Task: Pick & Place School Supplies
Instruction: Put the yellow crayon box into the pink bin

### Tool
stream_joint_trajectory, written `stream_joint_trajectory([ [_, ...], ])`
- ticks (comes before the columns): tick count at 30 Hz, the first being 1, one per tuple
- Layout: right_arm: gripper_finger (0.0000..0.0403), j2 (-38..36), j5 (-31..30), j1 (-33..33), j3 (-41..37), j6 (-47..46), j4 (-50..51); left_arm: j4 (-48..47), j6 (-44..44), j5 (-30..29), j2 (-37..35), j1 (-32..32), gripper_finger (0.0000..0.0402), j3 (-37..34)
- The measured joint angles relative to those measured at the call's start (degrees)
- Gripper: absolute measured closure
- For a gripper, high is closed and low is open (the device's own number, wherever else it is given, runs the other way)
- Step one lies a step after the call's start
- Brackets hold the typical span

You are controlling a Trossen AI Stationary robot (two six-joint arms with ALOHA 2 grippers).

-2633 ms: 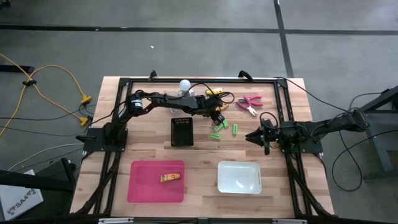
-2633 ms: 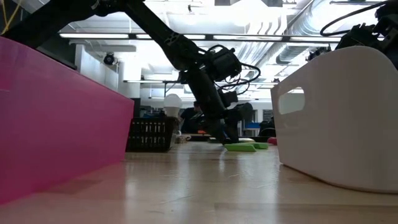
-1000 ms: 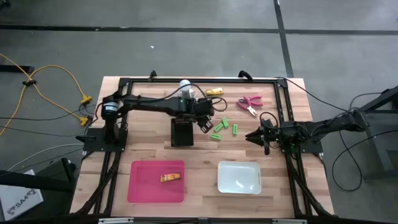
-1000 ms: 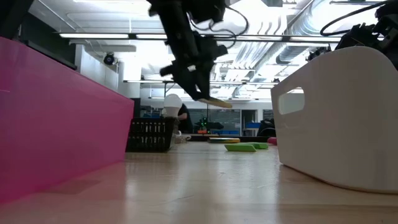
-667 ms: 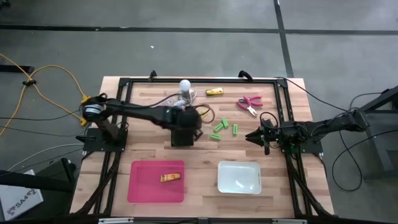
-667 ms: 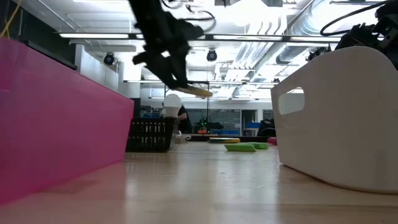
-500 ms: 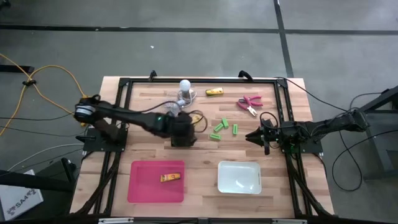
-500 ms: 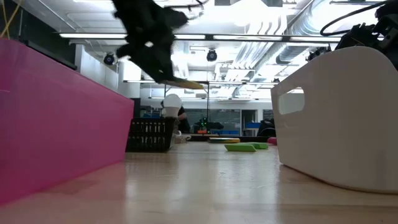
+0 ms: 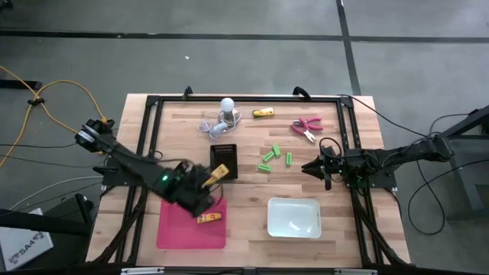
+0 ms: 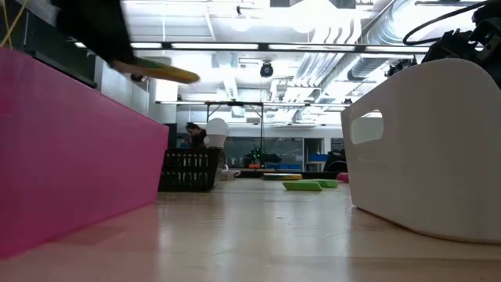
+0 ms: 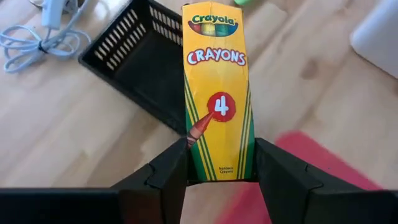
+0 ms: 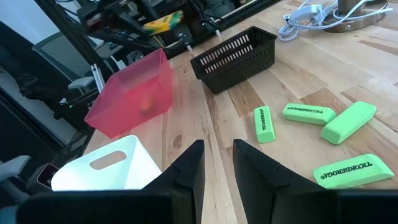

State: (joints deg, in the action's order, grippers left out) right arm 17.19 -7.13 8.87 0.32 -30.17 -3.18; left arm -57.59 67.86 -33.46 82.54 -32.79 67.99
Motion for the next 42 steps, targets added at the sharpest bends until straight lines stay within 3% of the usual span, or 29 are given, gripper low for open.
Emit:
stream_joint_trajectory([
  [14, 0.0331, 0.0, 0.02, 0.02, 0.0, 0.0, -0.01, -4.6, 15.06, -1.24, -0.11, -19.43, 0.0237, 0.02],
  [24, 0.0331, 0.0, 0.02, 0.0, 0.0, 0.0, -0.01, -5.03, 21.35, -0.78, 2.08, -27.11, 0.0237, 0.02],
  [33, 0.0331, 0.0, 0.02, 0.0, 0.01, 0.0, 0.0, -8.09, 36.62, -0.78, 6.22, -33.0, 0.0237, 0.03],
  [42, 0.0331, 0.0, 0.02, 0.02, 0.02, 0.02, -0.01, -8.0, 45.97, 1.88, 11.25, -34.24, 0.0237, 0.04],
])
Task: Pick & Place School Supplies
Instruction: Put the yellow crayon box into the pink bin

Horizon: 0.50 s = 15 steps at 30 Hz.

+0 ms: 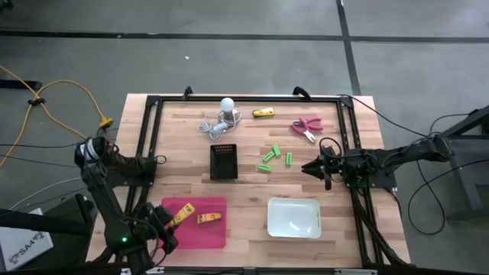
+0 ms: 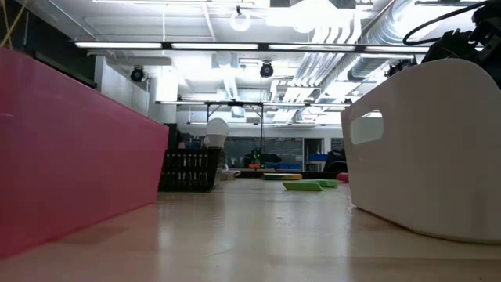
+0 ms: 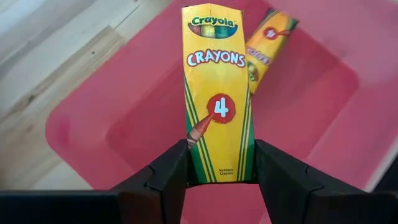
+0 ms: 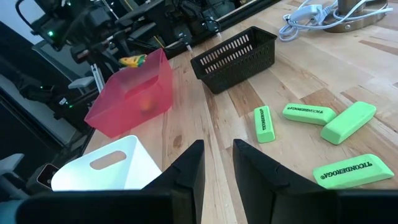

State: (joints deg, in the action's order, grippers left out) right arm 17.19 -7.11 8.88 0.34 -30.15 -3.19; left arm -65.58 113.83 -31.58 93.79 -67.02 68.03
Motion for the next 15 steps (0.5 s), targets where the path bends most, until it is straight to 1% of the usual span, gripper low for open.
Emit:
stream_joint_trajectory([
  [7, 0.0331, 0.0, 0.0, -0.02, 0.0, -0.01, 0.01, 0.0, 4.59, 0.39, 3.41, 0.2, 0.0237, -0.01],
  [11, 0.0331, 0.0, 0.0, -0.02, 0.0, 0.0, -0.02, 0.38, 7.3, 2.51, 4.9, 0.2, 0.0237, -0.02],
  [15, 0.0331, 0.0, -0.01, -0.02, -0.01, -0.02, -0.01, 0.74, 9.42, 2.85, 6.36, 0.21, 0.0237, -0.02],
])
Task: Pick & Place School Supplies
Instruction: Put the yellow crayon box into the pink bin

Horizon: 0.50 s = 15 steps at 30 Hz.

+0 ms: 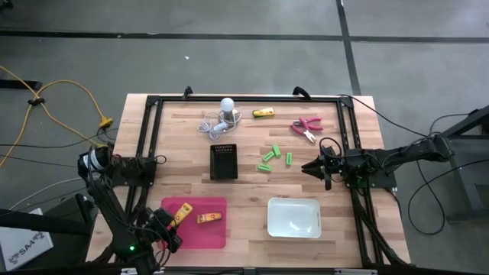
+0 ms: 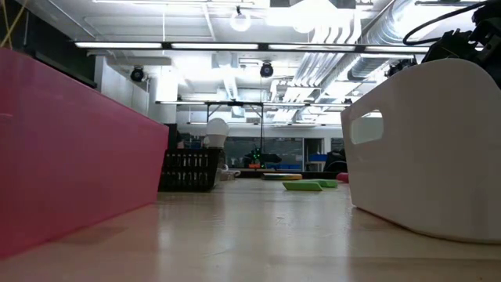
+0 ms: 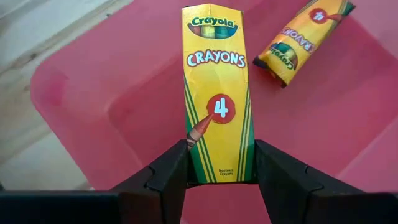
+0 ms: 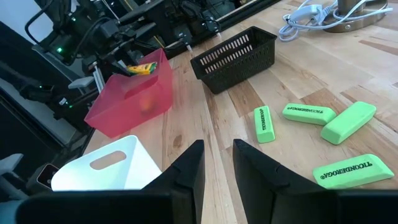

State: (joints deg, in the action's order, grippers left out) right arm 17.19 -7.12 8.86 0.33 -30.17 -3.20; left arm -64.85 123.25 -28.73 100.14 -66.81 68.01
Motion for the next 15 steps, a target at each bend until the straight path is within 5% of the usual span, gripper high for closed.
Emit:
stream_joint_trajectory([
  [15, 0.0331, -0.02, 0.01, 0.0, -0.01, 0.01, 0.01, 3.85, -0.79, 3.94, 2.68, 3.92, 0.0237, -0.02],
])
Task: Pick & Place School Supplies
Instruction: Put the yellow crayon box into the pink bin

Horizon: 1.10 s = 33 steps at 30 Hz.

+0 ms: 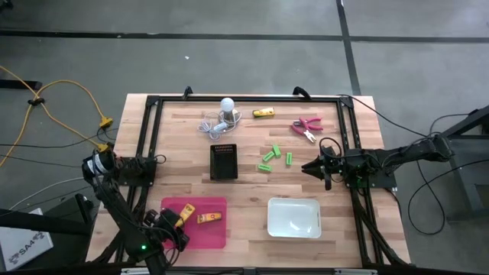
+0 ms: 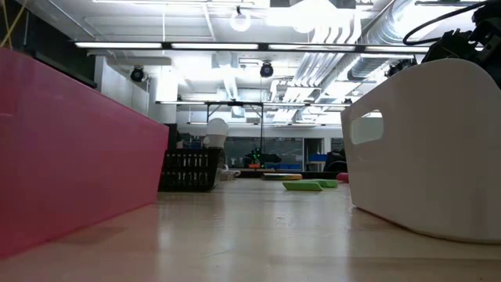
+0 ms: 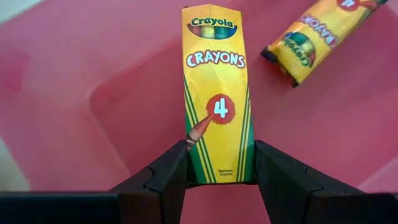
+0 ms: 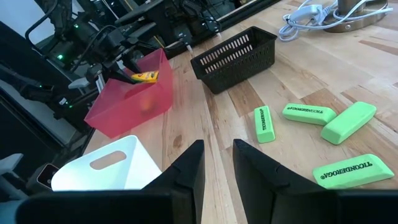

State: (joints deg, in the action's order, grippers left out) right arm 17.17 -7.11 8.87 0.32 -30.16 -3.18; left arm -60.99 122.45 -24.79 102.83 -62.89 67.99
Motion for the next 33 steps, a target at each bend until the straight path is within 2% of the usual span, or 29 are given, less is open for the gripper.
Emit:
stream_joint_trajectory([
  [33, 0.0331, 0.0, 0.0, 0.0, 0.0, -0.02, 0.0, 0.24, -0.94, 0.27, -0.02, 0.28, 0.0231, -0.02],
])
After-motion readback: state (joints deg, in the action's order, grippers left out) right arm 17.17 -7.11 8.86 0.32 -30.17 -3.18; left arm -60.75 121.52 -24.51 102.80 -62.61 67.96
